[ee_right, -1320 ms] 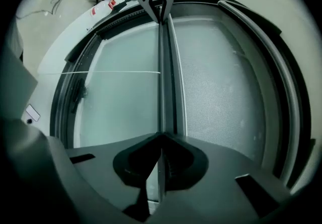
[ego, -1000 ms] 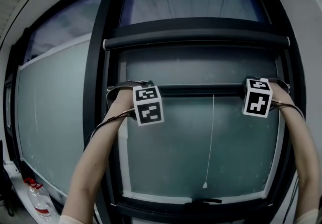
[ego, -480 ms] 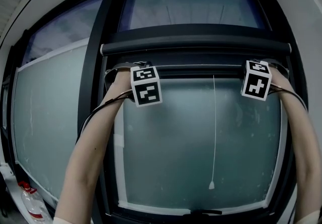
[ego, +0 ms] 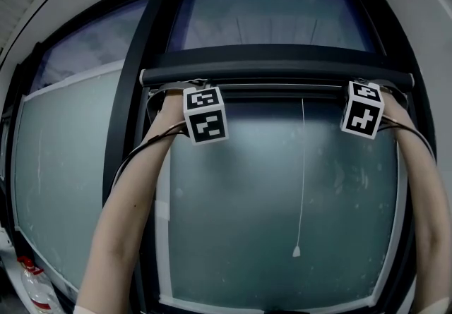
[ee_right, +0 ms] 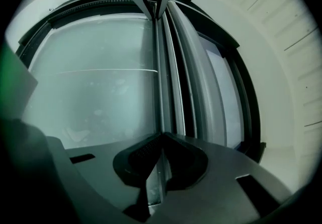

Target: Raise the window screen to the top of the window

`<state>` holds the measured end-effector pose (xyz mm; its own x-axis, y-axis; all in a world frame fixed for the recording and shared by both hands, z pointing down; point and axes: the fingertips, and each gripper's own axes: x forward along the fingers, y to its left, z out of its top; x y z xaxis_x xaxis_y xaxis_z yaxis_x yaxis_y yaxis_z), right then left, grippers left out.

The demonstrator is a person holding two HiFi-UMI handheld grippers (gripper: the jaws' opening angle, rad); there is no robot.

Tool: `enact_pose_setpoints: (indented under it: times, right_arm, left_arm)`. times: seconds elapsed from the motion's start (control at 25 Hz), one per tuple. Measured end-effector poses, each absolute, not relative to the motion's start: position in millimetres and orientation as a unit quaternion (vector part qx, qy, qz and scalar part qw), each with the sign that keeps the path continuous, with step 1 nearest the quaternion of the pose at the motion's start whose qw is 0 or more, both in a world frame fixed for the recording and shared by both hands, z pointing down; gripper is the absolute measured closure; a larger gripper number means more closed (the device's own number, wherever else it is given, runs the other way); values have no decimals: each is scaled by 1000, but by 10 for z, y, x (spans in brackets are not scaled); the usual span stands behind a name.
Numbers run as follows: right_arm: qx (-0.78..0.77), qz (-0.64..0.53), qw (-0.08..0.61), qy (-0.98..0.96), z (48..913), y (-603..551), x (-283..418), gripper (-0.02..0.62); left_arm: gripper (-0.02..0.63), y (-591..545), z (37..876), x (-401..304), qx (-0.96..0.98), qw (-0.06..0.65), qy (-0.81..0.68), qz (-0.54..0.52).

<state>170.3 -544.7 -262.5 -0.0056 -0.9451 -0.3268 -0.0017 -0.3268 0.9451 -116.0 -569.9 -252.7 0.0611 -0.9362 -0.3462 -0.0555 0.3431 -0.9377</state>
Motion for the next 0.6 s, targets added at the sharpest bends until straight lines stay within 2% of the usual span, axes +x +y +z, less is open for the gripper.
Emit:
enact_pose_setpoints:
  times: [0.6]
  right_arm:
    - [583, -604, 380, -388, -2804, -5433, 1682, 575]
  left_arm:
    - [589, -5670, -2707, -1180, -436, 590, 567, -375]
